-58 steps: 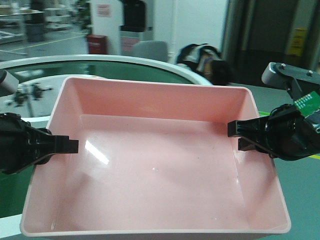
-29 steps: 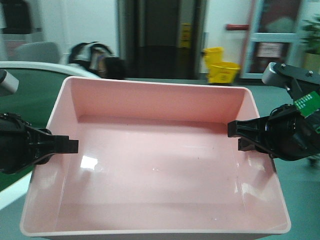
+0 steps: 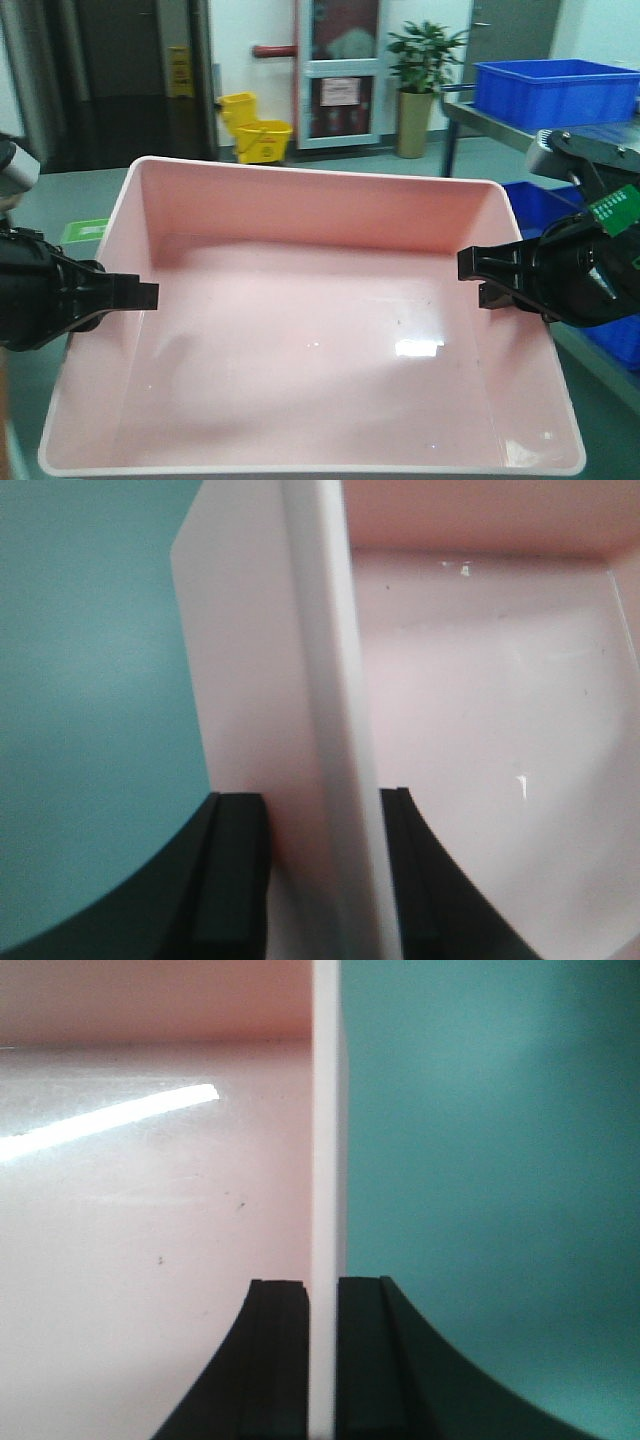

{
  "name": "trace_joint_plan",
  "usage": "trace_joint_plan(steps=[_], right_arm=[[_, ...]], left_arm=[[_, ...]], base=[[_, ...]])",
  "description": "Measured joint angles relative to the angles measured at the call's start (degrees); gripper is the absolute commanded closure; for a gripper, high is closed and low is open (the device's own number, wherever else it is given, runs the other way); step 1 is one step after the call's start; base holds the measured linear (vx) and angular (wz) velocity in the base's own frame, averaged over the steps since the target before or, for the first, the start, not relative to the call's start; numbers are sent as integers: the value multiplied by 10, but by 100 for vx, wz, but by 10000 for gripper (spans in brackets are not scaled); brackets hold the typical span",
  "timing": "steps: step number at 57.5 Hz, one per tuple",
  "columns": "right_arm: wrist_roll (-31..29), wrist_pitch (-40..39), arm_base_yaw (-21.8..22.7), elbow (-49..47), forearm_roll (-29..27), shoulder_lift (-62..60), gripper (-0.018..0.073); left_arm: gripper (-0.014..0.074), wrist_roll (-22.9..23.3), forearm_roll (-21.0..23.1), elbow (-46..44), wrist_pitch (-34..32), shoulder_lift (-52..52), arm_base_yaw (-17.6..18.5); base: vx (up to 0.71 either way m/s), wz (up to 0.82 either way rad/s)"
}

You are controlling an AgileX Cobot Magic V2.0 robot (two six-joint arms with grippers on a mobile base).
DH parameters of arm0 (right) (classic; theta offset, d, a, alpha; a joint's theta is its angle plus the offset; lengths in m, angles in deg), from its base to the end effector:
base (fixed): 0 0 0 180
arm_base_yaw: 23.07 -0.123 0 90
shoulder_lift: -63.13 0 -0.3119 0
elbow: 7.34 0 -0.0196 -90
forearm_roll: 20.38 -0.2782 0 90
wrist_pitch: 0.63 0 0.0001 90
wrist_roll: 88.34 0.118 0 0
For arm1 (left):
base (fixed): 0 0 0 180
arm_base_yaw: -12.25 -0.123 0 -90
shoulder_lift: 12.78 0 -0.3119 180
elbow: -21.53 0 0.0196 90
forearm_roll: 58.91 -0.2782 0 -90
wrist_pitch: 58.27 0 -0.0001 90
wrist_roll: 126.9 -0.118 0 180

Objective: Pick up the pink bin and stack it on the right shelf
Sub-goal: 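Carry the pink bin with both grippers while the base drives to the table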

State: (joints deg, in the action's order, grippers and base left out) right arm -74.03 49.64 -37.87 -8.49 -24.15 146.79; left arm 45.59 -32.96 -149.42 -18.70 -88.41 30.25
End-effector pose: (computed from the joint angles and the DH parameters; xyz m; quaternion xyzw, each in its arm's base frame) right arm 0.3130 0.0889 0.4087 0.0052 0.9158 0.1312 0.3795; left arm 0.2700 -0.1223 0.4115 0.1062 0.8592 -0.2481 0.4347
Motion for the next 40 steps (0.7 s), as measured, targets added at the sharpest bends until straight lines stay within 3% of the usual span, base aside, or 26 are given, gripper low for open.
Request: trace_joint_plan(steps=[20, 40], right_arm=[[0, 2, 0, 0, 0, 0, 568], [0, 4, 0, 0, 0, 0, 568]], left_arm=[[601, 0, 1, 0, 0, 0, 0], [601, 0, 1, 0, 0, 0, 0]], base=[[25, -38], [32, -12]])
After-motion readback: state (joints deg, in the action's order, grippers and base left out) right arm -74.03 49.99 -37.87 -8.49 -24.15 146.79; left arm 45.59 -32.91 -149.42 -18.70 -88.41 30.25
